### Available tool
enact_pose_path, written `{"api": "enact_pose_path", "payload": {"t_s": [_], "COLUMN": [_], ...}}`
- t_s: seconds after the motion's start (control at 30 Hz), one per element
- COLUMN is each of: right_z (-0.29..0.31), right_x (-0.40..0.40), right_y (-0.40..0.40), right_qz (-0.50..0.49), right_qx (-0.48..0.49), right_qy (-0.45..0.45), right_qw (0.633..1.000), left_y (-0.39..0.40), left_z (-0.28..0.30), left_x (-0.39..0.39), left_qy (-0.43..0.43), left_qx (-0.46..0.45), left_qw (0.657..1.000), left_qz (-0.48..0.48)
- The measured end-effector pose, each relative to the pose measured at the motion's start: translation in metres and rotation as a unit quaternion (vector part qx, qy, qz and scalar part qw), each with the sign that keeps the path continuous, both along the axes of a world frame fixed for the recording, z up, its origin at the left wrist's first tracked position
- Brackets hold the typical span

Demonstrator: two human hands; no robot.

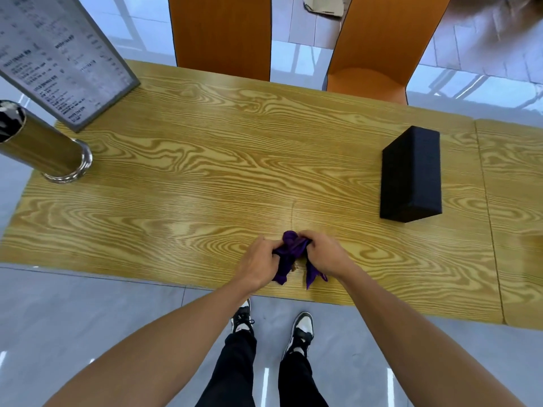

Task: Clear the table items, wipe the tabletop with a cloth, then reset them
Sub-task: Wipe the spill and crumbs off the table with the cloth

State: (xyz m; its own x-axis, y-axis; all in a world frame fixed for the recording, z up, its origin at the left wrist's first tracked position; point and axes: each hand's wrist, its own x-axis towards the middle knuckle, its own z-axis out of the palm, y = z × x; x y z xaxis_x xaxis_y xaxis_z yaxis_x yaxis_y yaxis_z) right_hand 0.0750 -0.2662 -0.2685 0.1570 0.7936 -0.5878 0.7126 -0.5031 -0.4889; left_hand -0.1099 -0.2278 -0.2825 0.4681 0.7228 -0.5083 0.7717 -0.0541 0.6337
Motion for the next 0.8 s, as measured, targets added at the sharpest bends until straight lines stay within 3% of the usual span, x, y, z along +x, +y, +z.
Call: {"api": "enact_pose_path", "payload": {"t_s": [0.4,0.63,0.8], "right_z": [0.005,0.024,0.034], "right_x": [0.015,0.042,0.05], "right_y": [-0.037,-0.013,0.026], "right_qz": [0.047,-0.119,-0.141], "right_qx": [-0.051,0.029,0.045], "right_qy": [0.061,0.131,0.113], "right_qw": [0.996,0.984,0.983], "left_y": [-0.068,-0.045,-0.002], "left_z": [0.006,0.026,0.04], "left_x": [0.005,0.002,0.006], "left_qy": [0.002,-0.117,-0.112], "left_qx": [-0.029,-0.088,-0.067], "left_qw": [0.997,0.963,0.96], "left_qz": [0.072,0.224,0.249]}}
